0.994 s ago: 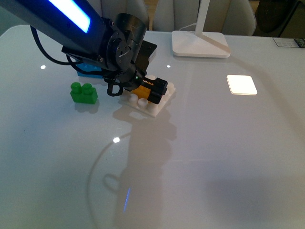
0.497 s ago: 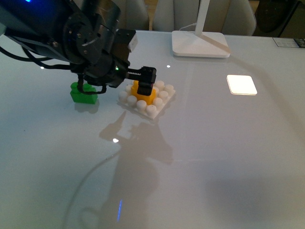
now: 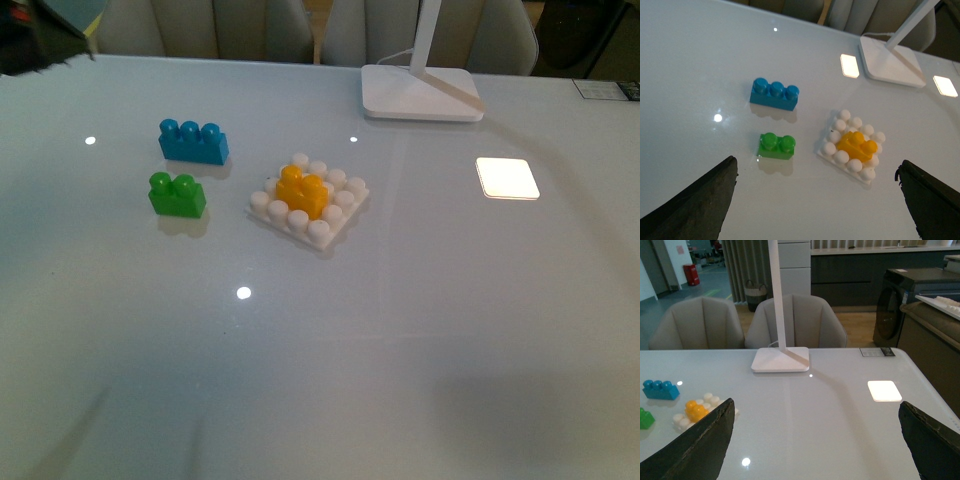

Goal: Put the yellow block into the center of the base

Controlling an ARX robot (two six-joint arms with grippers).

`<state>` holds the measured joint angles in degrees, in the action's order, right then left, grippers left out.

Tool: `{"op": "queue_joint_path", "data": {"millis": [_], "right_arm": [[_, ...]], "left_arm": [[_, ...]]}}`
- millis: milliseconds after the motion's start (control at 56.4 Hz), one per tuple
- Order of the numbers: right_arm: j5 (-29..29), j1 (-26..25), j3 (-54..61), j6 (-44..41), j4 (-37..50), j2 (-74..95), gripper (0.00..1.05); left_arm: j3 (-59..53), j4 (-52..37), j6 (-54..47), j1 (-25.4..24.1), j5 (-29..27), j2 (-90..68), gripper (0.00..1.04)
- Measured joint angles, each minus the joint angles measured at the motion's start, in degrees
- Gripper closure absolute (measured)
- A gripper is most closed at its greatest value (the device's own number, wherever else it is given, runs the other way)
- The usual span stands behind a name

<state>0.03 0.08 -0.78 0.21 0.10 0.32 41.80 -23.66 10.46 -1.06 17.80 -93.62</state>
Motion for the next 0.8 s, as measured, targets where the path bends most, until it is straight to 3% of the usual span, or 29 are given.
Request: {"op": "queue_joint_path", "data": {"millis": [53,142,231,284,603,798], "right_arm": [[-0.02,0.00,0.00,0.00,0.00,-0.02,0.09],[-0.04,0.00,0.00,0.00,0.00,-0.02,0.09],[0.02,0.00,0.00,0.00,-0.02,0.00,0.09],[0.02,0.00,0.00,0.00,-0.02,-0.04,0.09],[0.00,0.00,0.00,0.00,-0.02,-0.04,0.09],[0.00,0.00,0.00,0.00,-0.02,-0.04,0.09]], "left_arm": [[-0.52,-1.29,-0.35,-0.11,-1.18,0.70,0.08],[-8.11,-24.44,-5.33,0.85,-13.81,-1.53,0.24],[-15.21,-38.62,-7.67,0.90,-17.38,-1.18,0.38],[-17.90,-42.66,-8.44,0.90,-17.73,1.07,0.47],[-29.07,-41.77,-9.60,0.92,-17.79,14.69,1.01],[-33.68,-37.79,-9.81,0.92,-17.79,23.30,1.02]]}}
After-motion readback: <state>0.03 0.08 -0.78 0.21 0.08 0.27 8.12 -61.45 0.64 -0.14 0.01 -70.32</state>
